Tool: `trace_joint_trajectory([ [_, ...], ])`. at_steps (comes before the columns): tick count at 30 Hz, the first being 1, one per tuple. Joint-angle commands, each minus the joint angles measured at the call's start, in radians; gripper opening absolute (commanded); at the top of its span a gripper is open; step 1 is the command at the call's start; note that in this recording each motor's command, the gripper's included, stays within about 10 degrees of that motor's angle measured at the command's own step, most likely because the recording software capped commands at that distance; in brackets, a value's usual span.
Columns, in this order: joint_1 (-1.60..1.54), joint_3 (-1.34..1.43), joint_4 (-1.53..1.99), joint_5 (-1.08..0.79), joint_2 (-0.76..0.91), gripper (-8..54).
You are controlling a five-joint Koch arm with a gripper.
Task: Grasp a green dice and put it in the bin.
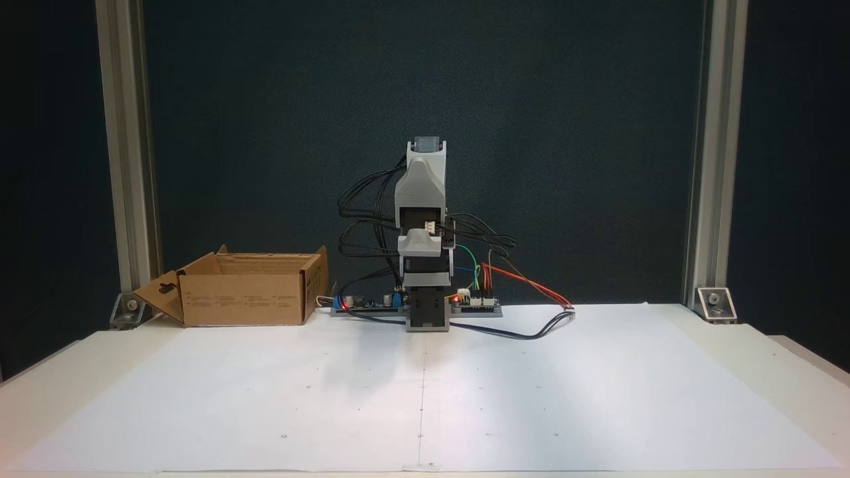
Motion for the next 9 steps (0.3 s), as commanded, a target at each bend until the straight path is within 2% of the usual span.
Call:
trace_joint_trajectory([
  [1, 0.008, 0.052, -0.052, -0.034, 0.109, 45.0],
  [9, 0.003, 0.054, -0.052, -0.032, 0.109, 45.0],
])
